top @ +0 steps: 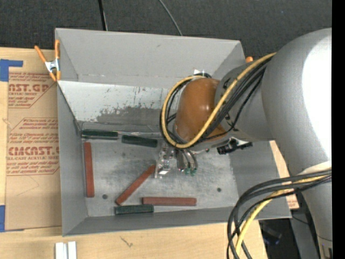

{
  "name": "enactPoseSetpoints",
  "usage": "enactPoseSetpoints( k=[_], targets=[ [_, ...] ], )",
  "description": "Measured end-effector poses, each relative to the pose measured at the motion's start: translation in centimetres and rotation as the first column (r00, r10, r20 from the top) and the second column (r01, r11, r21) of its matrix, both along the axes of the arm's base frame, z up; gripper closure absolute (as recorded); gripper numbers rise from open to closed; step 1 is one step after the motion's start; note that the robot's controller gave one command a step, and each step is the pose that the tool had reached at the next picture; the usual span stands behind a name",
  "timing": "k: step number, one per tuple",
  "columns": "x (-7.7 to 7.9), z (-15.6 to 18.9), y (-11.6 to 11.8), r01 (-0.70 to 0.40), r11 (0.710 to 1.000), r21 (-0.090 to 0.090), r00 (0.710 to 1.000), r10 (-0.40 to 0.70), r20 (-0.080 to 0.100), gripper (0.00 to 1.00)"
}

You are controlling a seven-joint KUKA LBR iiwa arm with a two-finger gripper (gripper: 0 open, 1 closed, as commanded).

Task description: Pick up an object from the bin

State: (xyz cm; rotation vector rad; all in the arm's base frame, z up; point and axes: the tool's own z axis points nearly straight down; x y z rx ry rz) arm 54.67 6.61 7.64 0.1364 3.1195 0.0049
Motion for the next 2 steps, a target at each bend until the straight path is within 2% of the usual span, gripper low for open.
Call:
enactPoseSetpoints(
  k=[1,2],
  targets=[
    [0.0,0.0,0.0,0.0,1.0,0.0,1.0,0.0,0.0,1.0],
    [-0.4,4.3,-0.2,0.034,0.999,-0.002,0.999,-0.034,-0.025,1.0]
  ],
)
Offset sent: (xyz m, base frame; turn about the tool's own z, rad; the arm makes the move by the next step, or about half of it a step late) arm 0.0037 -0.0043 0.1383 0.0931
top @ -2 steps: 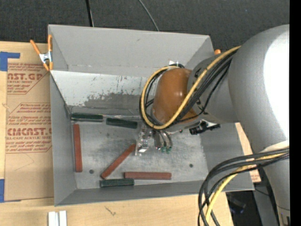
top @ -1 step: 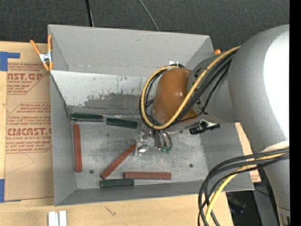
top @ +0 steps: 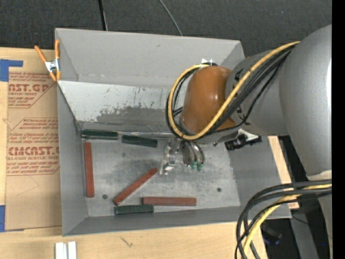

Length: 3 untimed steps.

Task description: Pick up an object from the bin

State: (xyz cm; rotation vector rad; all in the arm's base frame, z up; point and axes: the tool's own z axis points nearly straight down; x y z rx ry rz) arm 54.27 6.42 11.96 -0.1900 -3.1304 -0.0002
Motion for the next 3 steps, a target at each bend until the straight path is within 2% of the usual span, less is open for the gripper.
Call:
enactPoseSetpoints(
  k=[1,2,3],
  targets=[
    [4.3,0.2,1.1,0.054,0.999,0.0,0.998,-0.054,0.006,0.0],
    [4.3,0.3,1.1,0.054,0.999,0.0,0.998,-0.054,0.007,0.0],
    [-2.1,-4.4,4.7,-0.111,0.994,0.001,0.994,0.111,0.021,1.0]
  ],
)
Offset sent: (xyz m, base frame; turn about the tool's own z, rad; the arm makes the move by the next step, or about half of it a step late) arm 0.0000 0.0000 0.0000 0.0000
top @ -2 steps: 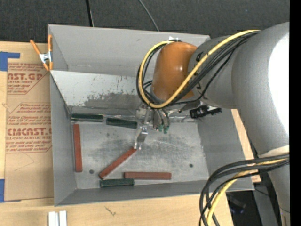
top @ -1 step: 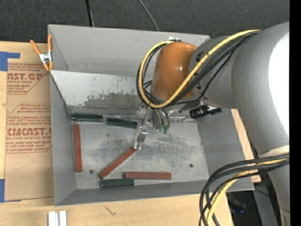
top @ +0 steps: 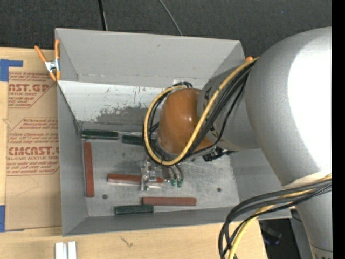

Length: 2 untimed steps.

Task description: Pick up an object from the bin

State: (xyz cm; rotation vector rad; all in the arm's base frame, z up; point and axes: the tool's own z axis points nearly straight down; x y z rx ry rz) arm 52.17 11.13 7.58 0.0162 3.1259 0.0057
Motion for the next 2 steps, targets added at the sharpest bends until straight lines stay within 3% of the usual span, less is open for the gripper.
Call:
enactPoseSetpoints(
  k=[1,2],
  targets=[
    [0.0,0.0,0.0,0.0,1.0,0.0,1.0,0.0,0.0,1.0],
    [-0.6,12.7,1.0,-0.006,1.0,-0.003,1.0,0.006,-0.014,1.0]
  ],
)
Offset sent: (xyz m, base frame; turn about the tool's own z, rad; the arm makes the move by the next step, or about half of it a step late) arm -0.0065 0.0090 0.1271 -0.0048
